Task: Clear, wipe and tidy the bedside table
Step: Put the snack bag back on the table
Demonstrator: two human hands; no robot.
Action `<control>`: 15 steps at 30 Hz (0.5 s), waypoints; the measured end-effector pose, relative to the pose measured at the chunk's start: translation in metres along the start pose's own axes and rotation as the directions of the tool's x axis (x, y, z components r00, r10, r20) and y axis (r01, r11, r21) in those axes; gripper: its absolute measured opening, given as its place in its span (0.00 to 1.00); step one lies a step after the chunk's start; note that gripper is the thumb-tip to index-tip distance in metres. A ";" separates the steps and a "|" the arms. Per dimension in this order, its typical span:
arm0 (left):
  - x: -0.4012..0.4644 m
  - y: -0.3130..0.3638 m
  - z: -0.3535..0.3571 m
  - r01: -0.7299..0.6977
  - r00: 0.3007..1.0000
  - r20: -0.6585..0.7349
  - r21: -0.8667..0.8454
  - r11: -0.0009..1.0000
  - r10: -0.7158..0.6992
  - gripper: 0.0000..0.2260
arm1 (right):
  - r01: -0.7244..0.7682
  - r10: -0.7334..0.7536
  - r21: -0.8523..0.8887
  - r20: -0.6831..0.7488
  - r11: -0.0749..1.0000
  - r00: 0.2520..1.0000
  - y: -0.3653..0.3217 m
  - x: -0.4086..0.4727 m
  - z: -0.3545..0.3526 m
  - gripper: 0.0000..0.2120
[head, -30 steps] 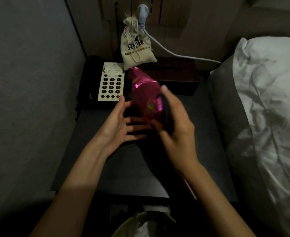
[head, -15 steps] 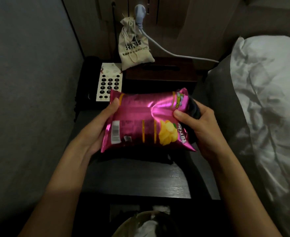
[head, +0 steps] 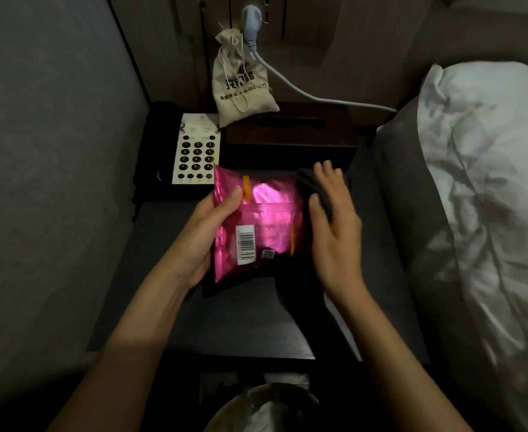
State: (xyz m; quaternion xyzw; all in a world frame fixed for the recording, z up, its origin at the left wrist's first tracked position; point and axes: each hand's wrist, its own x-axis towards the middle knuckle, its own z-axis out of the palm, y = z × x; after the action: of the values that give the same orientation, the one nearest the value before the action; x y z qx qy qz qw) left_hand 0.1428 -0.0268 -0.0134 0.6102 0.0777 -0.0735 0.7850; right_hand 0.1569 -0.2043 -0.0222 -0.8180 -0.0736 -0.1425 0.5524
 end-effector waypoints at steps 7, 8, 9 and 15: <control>-0.002 -0.005 0.015 -0.042 0.998 -0.056 -0.160 0.986 0.033 0.15 | 0.403 -0.317 -0.327 0.288 0.855 0.904 -0.013 -0.023 0.025 0.27; -0.001 -0.006 0.015 -0.055 0.996 -0.081 -0.189 0.980 0.040 0.14 | 0.459 -0.358 -0.332 0.323 0.825 0.876 -0.014 -0.025 0.027 0.27; 0.000 -0.006 0.015 -0.063 0.994 -0.104 -0.214 0.975 0.042 0.13 | 0.515 -0.397 -0.345 0.359 0.785 0.845 -0.014 -0.027 0.029 0.26; 0.003 -0.005 0.010 -0.129 0.972 -0.231 -0.406 0.905 0.035 0.15 | 0.571 -0.433 -0.402 0.387 0.716 0.814 -0.010 -0.026 0.031 0.31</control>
State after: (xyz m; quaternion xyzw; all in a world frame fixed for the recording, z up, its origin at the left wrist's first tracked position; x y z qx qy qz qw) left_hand 0.1449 -0.0378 -0.0167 0.4351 0.1512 0.0454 0.8864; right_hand 0.1339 -0.1705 -0.0330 -0.8918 -0.3285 -0.1915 0.2453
